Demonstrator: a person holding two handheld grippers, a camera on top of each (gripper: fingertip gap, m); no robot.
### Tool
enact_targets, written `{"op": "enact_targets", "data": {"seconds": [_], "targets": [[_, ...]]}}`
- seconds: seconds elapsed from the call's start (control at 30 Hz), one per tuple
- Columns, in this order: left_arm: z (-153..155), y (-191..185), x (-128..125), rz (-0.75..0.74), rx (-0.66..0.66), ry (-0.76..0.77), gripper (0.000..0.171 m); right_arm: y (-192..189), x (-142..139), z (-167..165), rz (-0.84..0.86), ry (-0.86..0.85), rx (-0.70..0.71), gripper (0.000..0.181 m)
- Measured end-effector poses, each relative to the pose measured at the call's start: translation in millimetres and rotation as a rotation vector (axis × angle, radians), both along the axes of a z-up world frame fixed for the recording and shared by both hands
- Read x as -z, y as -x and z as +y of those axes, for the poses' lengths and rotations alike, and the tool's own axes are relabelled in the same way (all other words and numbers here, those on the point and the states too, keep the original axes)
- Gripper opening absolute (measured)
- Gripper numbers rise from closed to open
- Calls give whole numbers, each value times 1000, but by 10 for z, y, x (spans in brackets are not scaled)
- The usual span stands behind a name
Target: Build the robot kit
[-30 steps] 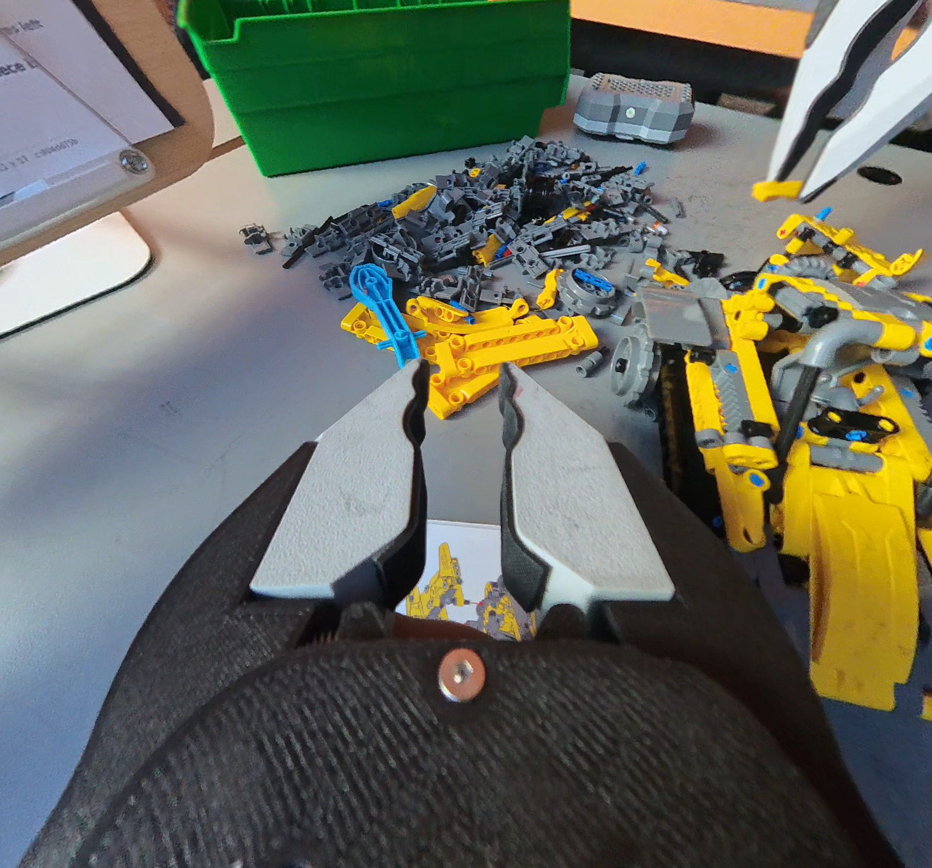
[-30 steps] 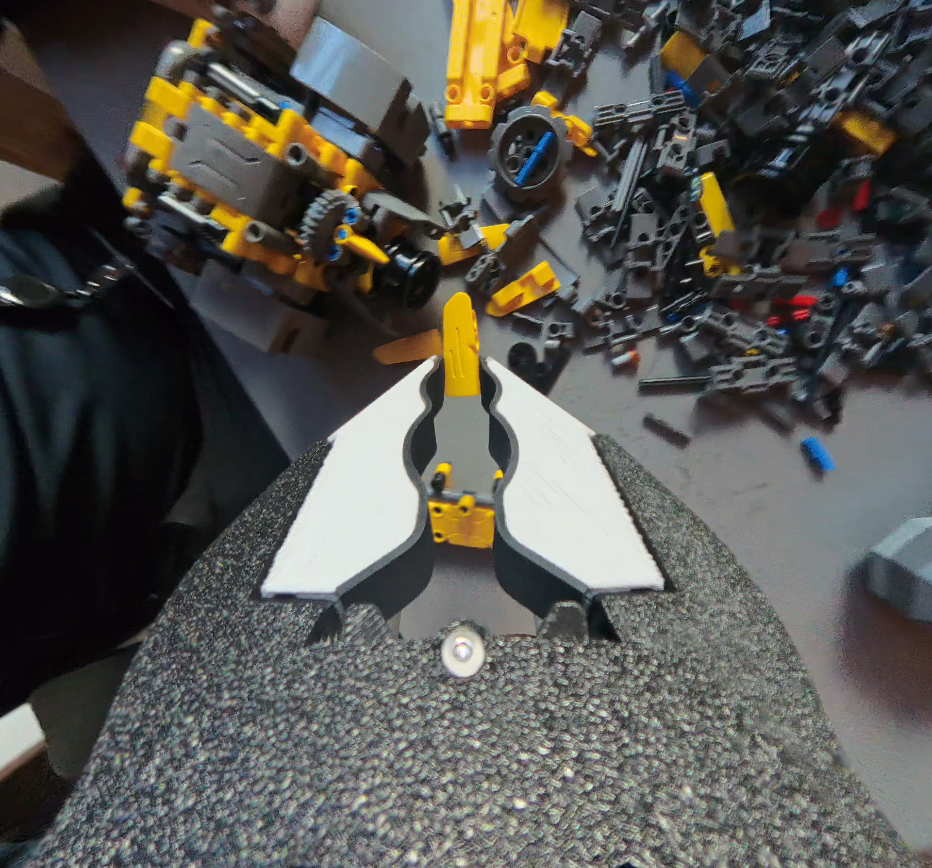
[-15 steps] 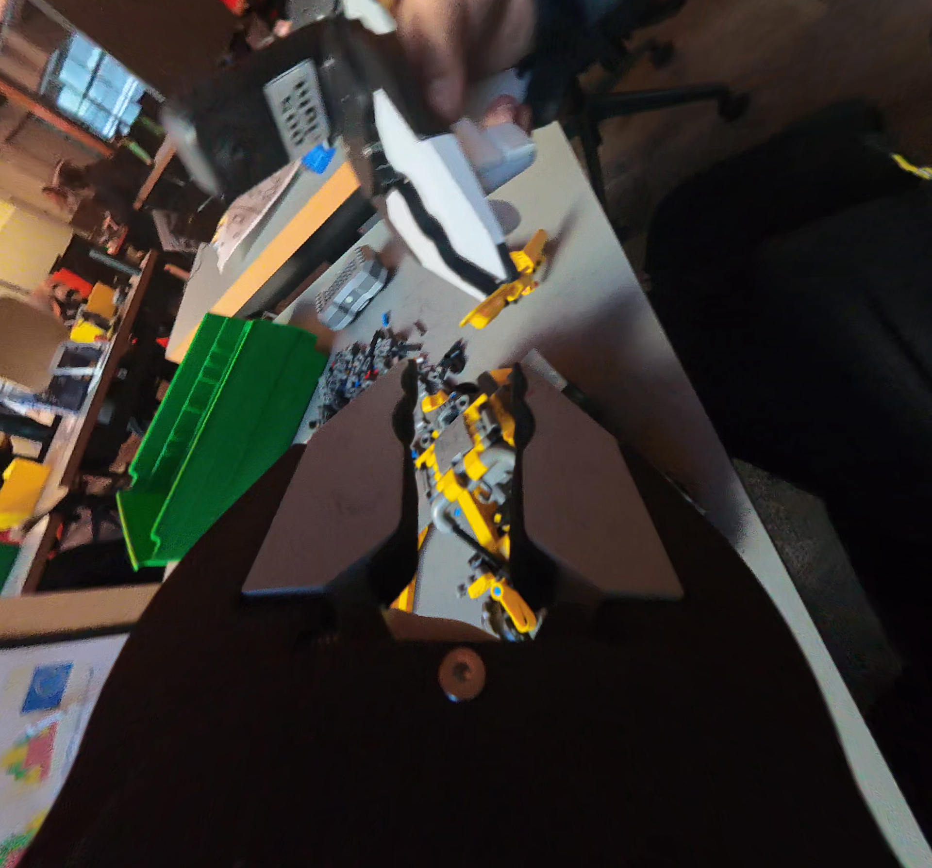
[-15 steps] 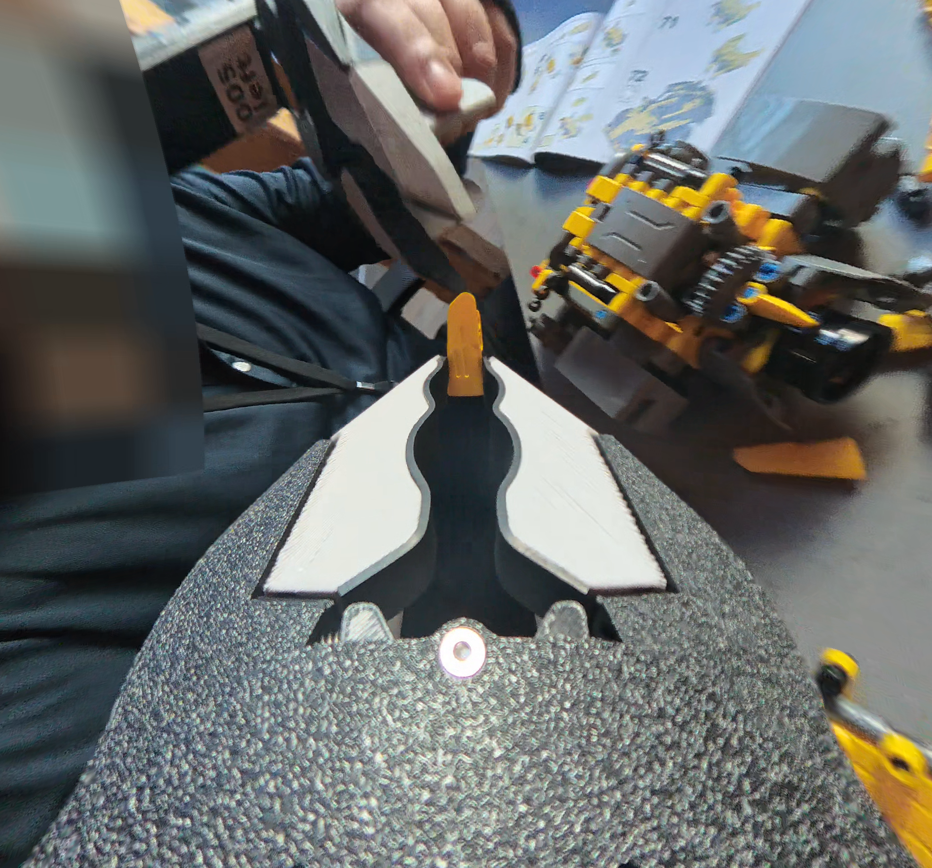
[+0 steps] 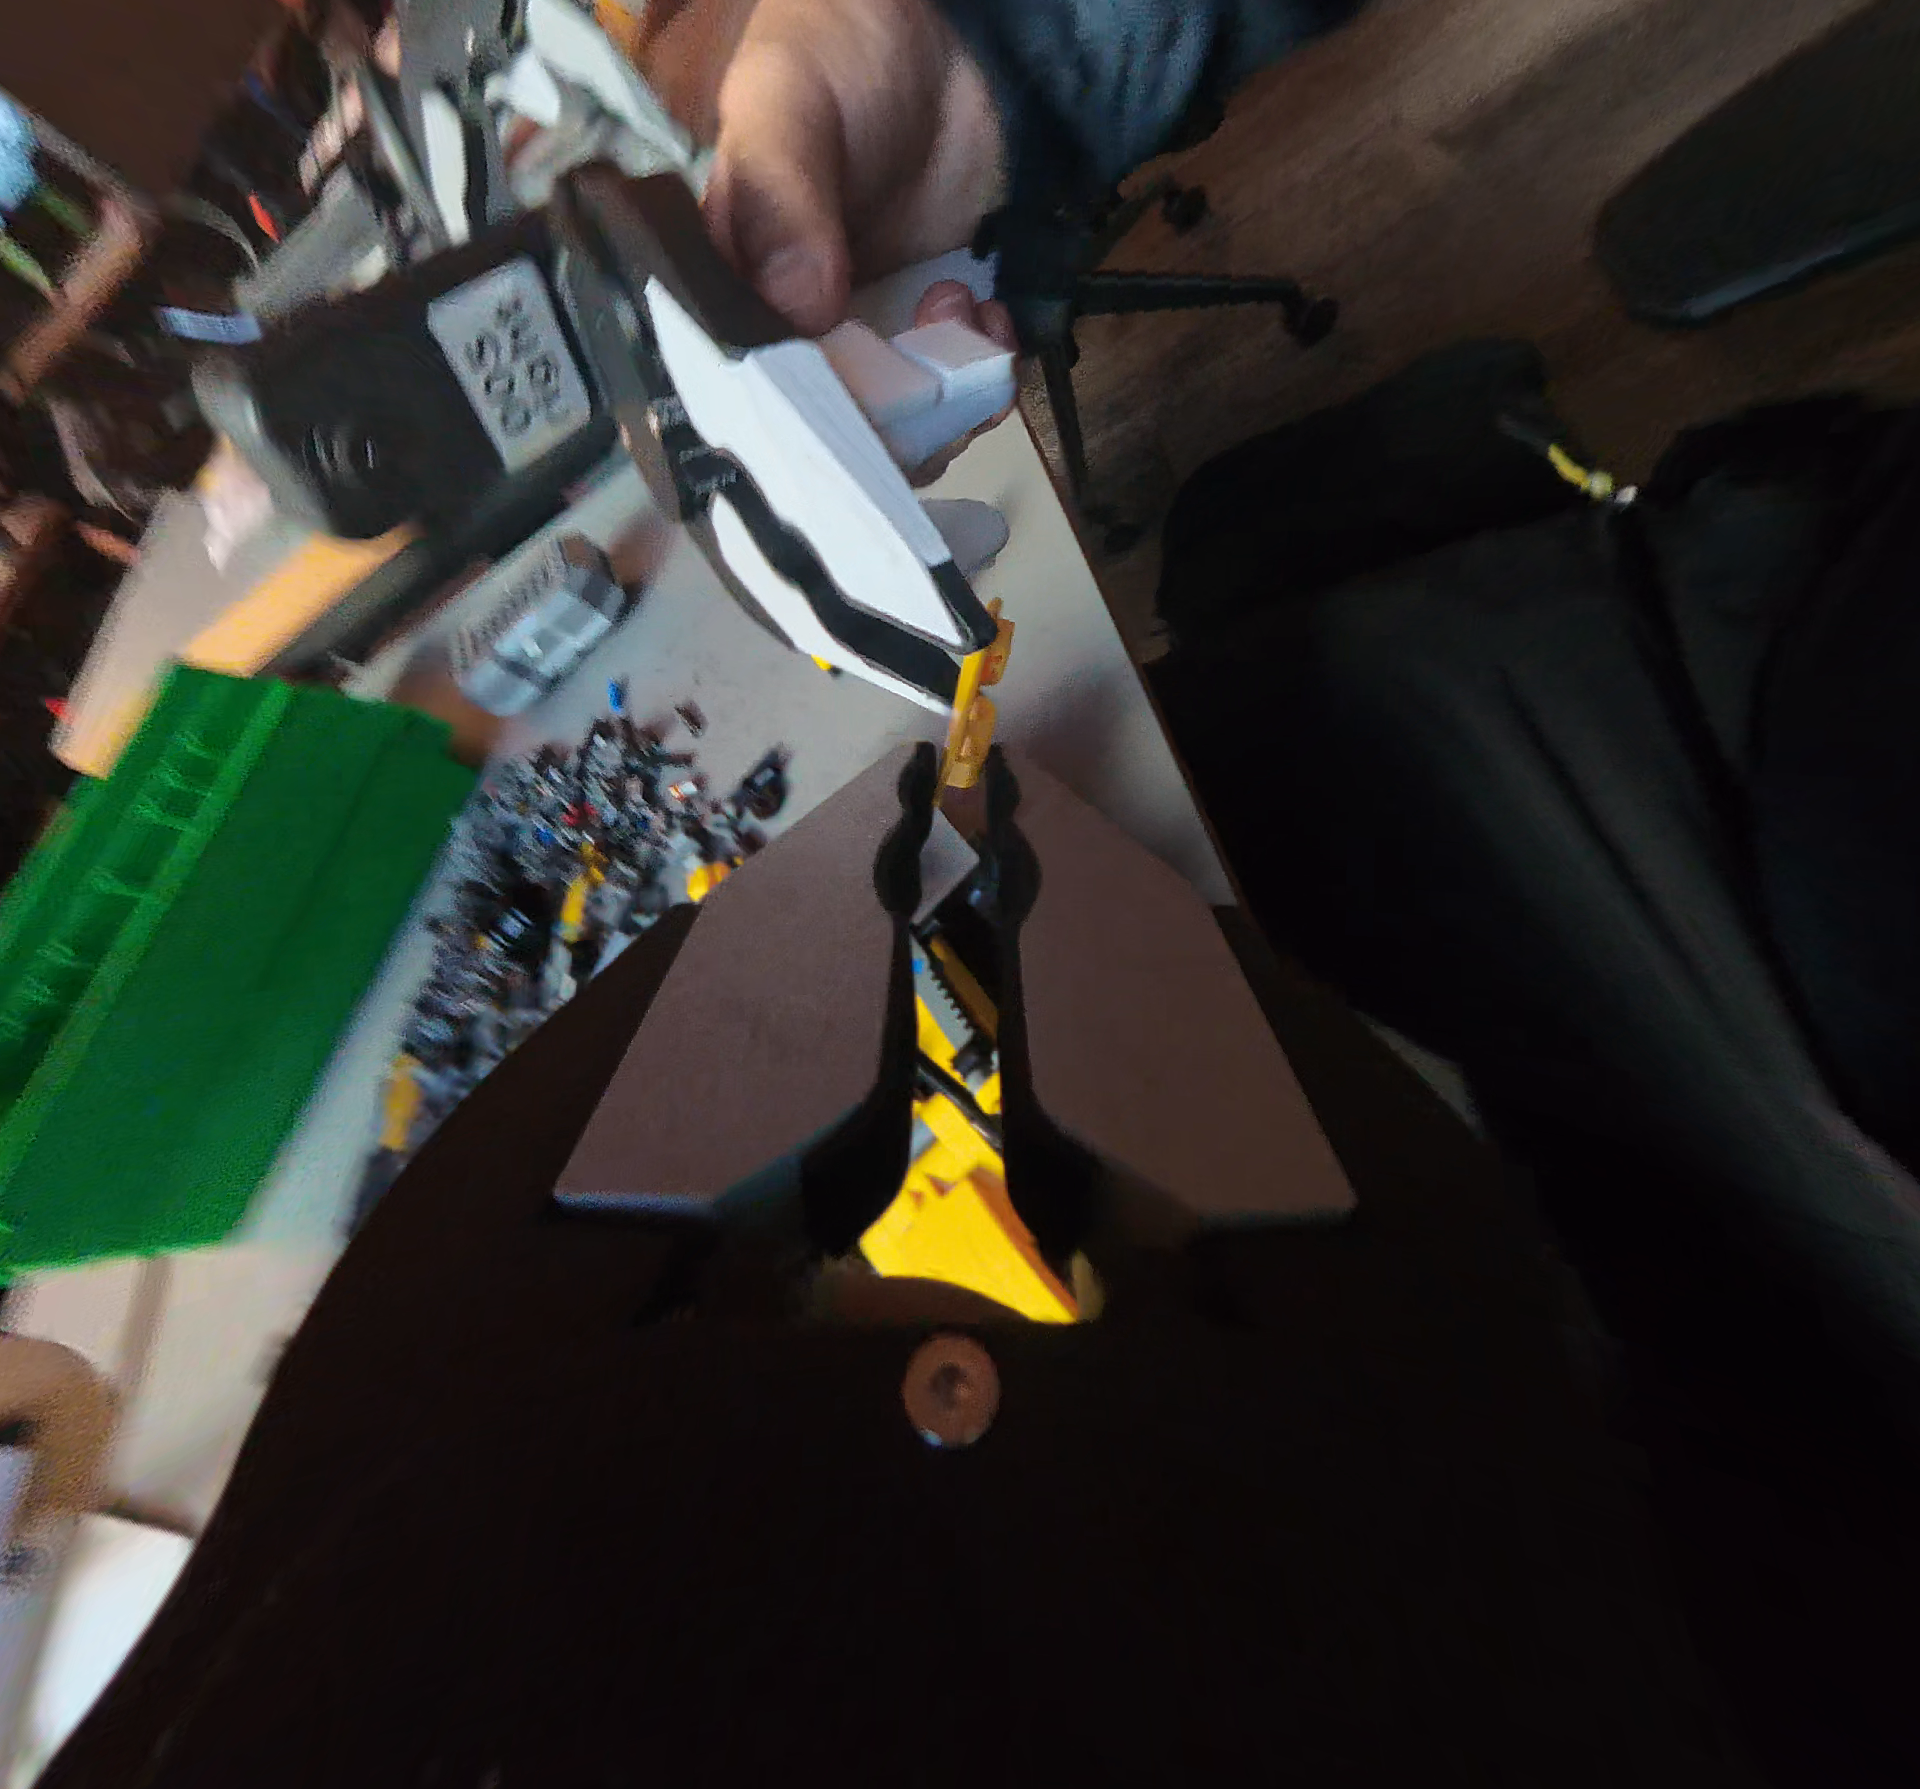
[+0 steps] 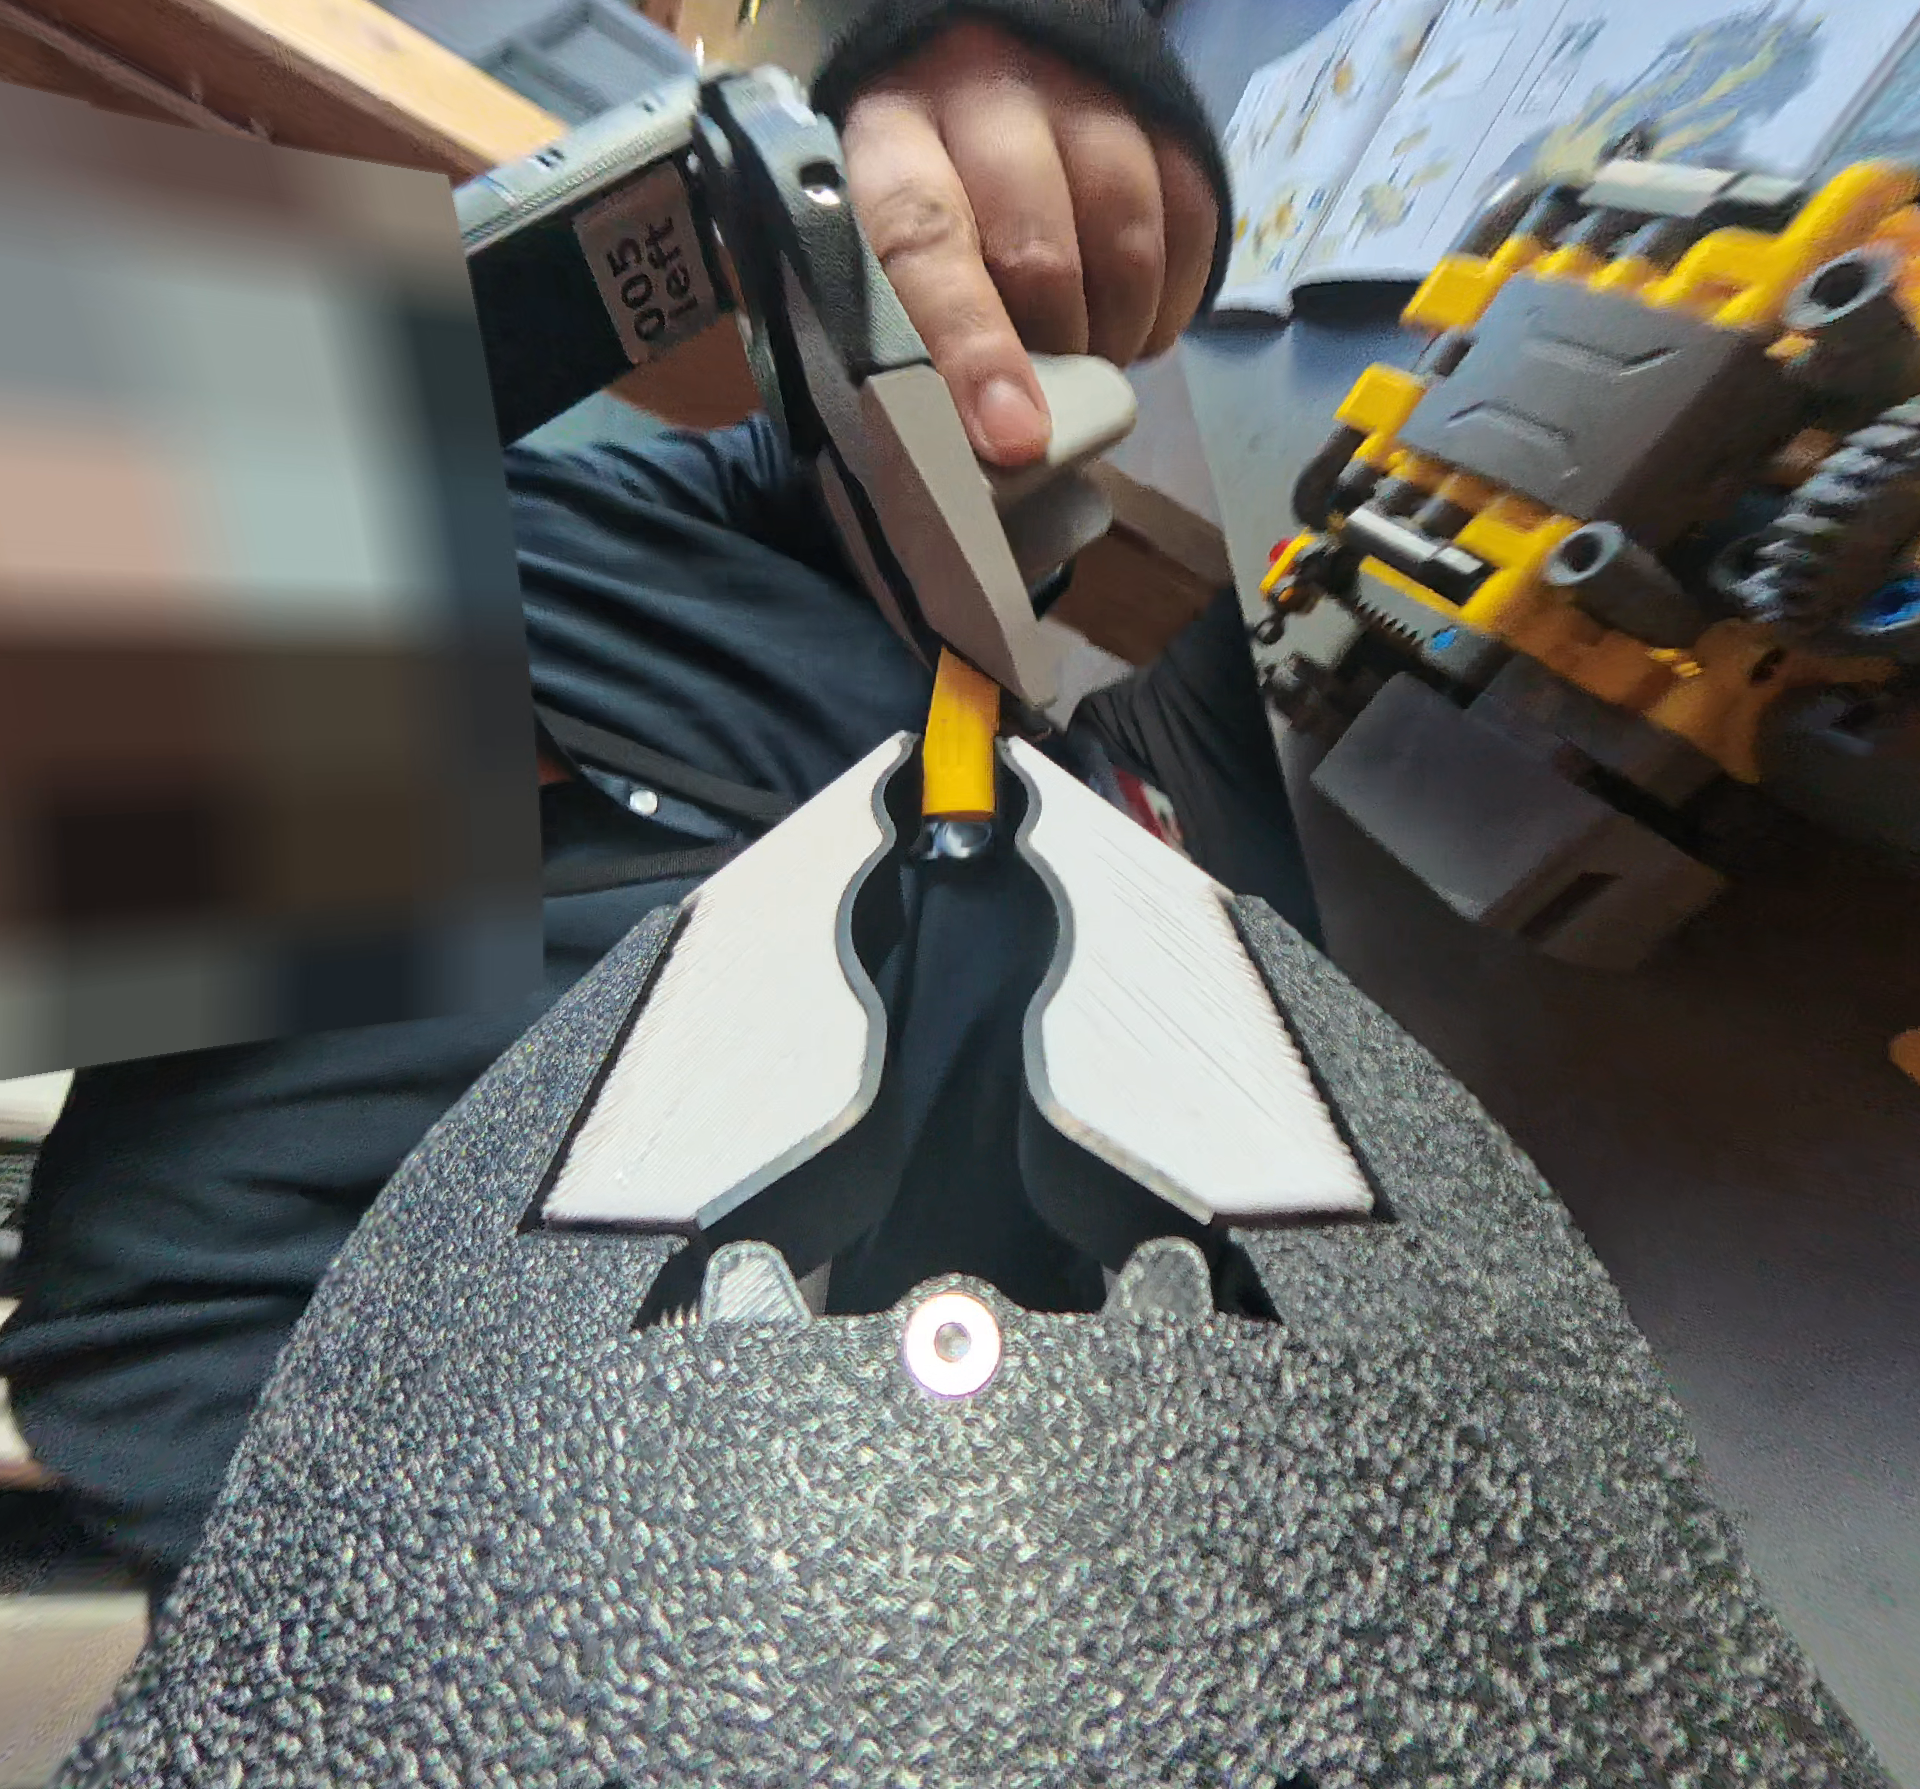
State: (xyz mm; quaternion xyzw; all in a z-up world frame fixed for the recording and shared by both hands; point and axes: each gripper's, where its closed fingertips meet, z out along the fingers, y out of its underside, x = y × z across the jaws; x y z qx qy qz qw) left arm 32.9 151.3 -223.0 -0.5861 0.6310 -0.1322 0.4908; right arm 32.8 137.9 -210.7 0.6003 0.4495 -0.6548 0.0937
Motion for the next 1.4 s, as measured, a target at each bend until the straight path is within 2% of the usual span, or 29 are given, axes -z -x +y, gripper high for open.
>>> {"op": "enact_targets", "data": {"seconds": [0.07,0.13,0.23,0.33,0.43,0.53,0.63,0.77,0.87,0.93,0.97,1.03,1.1,1.13,1.33,1.4], "targets": [[59,41,12,-97,-73,181,4,43,-55,179,43,-22,96,11],[78,97,-7,-232,-122,458,5,50,-159,383,111,-98,208,12],[90,166,-254,-516,-101,815,5,19,-301,479,210,-273,305,13],[112,220,-375,-660,-79,988,5,68,-357,401,241,-446,357,21],[46,189,-518,-765,-7,1145,5,126,-384,331,239,-615,387,22],[10,174,-609,-838,45,1235,4,150,-489,315,262,-672,429,21],[-24,163,-619,-866,70,1276,4,134,-597,286,299,-633,438,20],[-26,142,-549,-846,45,1262,4,143,-580,254,286,-618,426,20],[7,104,-421,-766,-31,1170,5,180,-480,293,241,-635,441,18],[6,76,-383,-729,-60,1115,5,173,-450,319,237,-633,448,4],[10,67,-373,-717,-73,1084,5,166,-454,315,245,-617,447,3],[26,69,-347,-684,-105,1002,5,156,-441,328,247,-598,453,10],[60,90,-344,-676,-135,944,5,154,-385,397,218,-609,480,29],[65,100,-360,-683,-137,932,5,153,-358,408,211,-619,482,30],[-41,56,-237,-616,-151,871,5,213,-238,194,228,-678,402,9],[-43,45,-199,-612,-170,849,5,209,-211,187,228,-687,402,9]]}}
